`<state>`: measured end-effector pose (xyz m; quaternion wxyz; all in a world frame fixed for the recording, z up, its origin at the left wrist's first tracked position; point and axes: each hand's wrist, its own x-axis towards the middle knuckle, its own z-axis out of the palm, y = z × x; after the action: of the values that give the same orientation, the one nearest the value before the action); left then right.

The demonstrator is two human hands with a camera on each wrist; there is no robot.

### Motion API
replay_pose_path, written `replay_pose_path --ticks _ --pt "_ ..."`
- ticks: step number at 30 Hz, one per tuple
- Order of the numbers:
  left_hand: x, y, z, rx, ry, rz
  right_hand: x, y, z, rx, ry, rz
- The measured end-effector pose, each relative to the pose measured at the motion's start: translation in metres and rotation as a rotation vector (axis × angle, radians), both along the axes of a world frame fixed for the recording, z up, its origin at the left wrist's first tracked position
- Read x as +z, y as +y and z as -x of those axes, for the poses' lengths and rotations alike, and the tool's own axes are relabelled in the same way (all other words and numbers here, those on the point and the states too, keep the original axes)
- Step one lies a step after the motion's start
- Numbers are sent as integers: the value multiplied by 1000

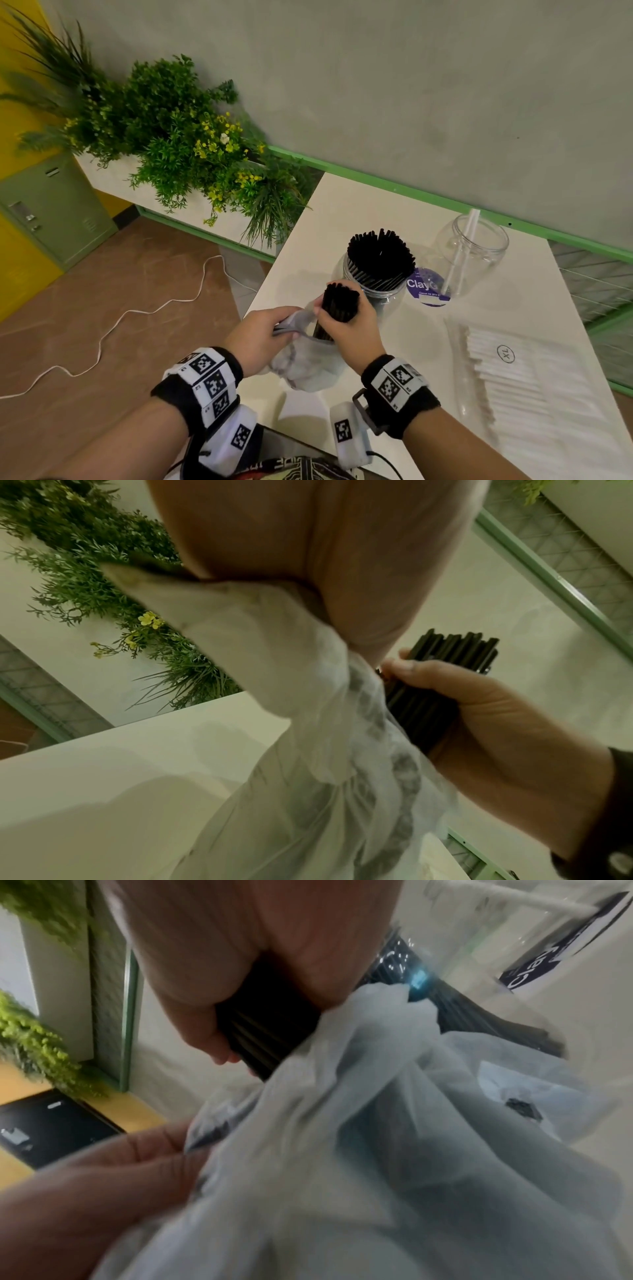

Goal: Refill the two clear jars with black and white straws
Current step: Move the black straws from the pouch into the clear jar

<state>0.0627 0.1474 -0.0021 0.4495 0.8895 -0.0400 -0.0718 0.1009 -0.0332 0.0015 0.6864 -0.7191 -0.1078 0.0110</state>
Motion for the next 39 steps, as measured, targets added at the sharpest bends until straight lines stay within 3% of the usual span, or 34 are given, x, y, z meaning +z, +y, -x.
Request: replay_pose_path --ticks 6,11,17,24,29,34,39 --pt "-4 -1 -3 -3 35 4 29 -16 -7 -39 47 -84" --pt "-13 -6 -10 2 98 -35 82 -33 -12 -76 5 -169" --pt "-46 -15 -16 -92 285 -227 142 -64 -22 -117 -98 -213" --pt "-90 -38 -18 -81 468 -422 149 -92 -27 -178 -100 -110" --pt "-88 -49 -25 -30 401 -651 141 -92 -27 -196 -56 -109" --pt "-85 -39 -31 37 520 -419 146 -88 -34 -199 -76 -40" --pt "-68 -22 -34 70 472 -286 153 -85 -50 -209 -108 -26"
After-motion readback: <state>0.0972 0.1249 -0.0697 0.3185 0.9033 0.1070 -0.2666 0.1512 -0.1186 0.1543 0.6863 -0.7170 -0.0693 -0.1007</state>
